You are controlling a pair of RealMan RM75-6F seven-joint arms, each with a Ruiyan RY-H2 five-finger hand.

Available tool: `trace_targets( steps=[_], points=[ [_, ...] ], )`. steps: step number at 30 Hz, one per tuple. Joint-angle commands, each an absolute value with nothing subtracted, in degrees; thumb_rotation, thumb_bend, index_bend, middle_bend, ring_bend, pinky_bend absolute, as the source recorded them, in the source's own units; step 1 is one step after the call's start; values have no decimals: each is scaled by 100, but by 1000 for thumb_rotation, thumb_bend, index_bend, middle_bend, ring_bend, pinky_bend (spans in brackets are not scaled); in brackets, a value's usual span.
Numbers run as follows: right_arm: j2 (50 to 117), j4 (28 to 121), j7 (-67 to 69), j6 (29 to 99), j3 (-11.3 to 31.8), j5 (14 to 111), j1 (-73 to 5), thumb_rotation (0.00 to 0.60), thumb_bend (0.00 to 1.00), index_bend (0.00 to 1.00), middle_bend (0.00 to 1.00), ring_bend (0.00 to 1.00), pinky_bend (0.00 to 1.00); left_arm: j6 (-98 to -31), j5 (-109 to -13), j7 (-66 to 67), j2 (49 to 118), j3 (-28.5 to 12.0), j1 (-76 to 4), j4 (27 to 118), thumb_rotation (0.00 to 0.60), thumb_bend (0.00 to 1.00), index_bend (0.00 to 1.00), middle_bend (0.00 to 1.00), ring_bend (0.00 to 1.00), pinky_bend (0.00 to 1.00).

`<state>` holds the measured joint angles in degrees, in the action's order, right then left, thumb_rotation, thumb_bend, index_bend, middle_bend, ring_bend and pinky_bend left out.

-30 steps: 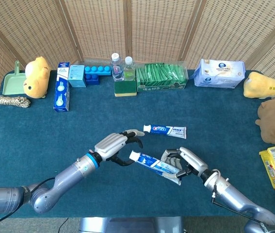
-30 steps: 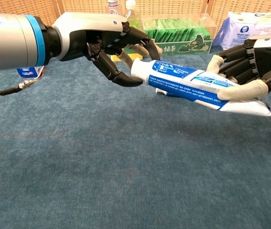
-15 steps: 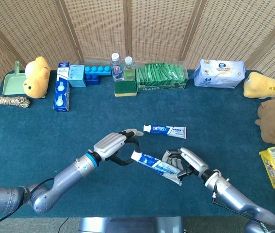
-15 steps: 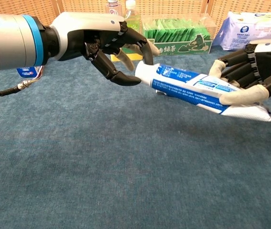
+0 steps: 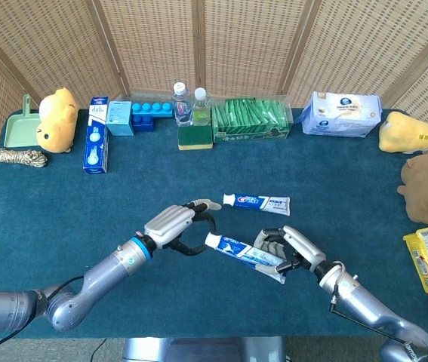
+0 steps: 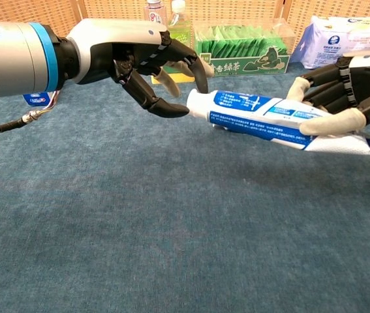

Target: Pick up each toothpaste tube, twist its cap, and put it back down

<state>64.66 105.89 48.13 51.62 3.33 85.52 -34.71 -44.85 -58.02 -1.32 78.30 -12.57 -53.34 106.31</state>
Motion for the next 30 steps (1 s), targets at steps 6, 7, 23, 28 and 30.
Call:
trace_targets(
  steps=[6, 7, 23, 28, 30],
  points=[
    [6398, 10610, 5128, 5165, 354, 8674, -3500, 600, 527, 878, 712, 660, 749, -4480, -5850, -189, 7830, -1269, -5325, 10611, 600, 294, 346, 149, 93, 219],
    [6396, 10602, 5136, 5164, 350, 8690, -3504, 600, 527, 878, 712, 660, 749, -4478, -5852, -191, 7833, -1270, -5327, 10609, 600, 294, 355, 150, 92, 219],
    [6401, 10494, 5366, 5209, 311, 8727, -3501, 600, 527, 878, 712, 660, 750, -4602, -5845, -135, 7911, -1283, -5316, 10592, 600, 294, 463, 165, 99, 229],
    [6410, 10466, 5607, 5252, 356, 8659, -3484, 600, 528, 878, 712, 660, 750, -4658, -5838, -103, 7938, -1279, -5303, 10576, 600, 294, 494, 170, 103, 231],
    [6418, 10431, 5692, 5266, 365, 8657, -3479, 600, 530, 878, 712, 660, 750, -4676, -5840, -97, 7946, -1280, -5296, 10576, 600, 293, 503, 172, 104, 232]
  ],
)
